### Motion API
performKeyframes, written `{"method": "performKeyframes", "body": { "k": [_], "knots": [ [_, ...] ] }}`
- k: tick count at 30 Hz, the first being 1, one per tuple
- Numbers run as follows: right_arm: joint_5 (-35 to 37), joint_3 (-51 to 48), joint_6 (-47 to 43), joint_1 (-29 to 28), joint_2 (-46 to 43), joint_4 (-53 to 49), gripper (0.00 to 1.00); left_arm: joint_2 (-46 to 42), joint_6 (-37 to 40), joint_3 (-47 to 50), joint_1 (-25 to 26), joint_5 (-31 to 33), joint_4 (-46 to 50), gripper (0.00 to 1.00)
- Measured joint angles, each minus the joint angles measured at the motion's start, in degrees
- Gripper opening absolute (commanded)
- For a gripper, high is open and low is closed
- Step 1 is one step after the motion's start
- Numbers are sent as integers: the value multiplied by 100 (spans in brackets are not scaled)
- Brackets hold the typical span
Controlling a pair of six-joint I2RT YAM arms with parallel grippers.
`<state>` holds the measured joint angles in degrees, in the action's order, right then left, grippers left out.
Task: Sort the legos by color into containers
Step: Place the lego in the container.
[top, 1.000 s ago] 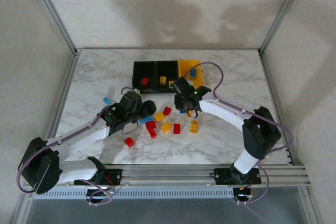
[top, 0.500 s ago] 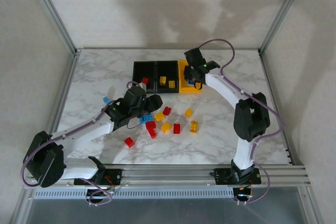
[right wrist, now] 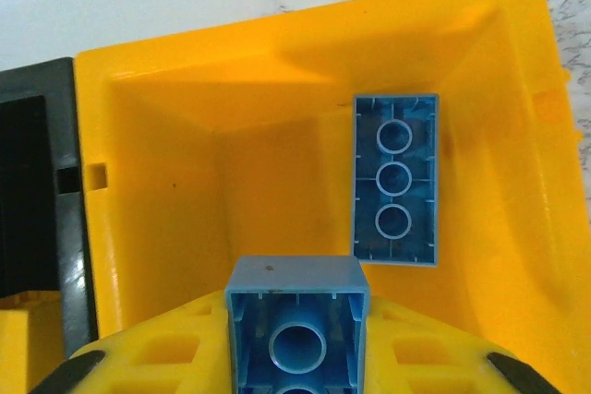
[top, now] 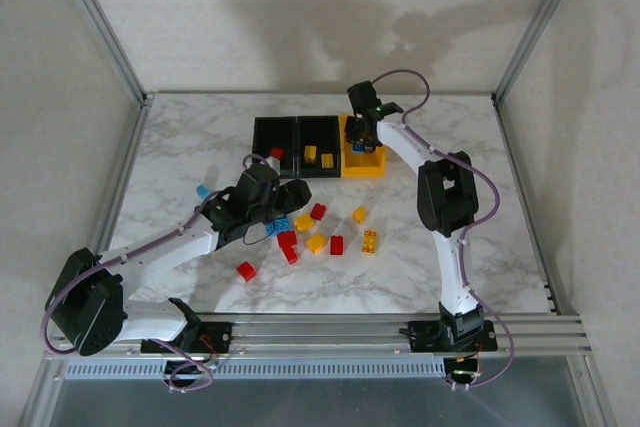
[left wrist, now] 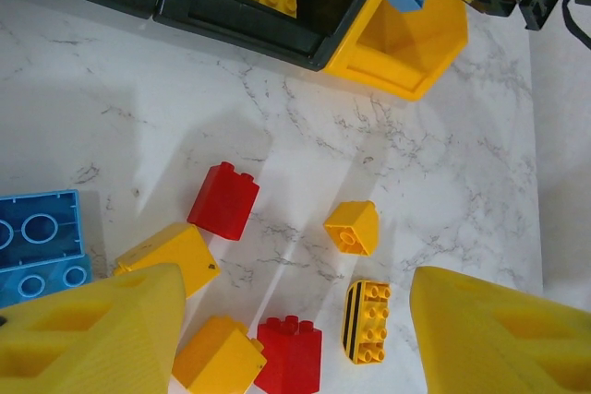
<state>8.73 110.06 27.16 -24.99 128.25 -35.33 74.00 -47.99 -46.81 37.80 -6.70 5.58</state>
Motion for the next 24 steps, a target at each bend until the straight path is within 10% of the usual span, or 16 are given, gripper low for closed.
{"method": "performKeyframes", "body": {
  "k": [24],
  "knots": [
    [-83,-55,-70,11,-490,-184,47,-9,0,-4,4,52,146,66]
  ]
}}
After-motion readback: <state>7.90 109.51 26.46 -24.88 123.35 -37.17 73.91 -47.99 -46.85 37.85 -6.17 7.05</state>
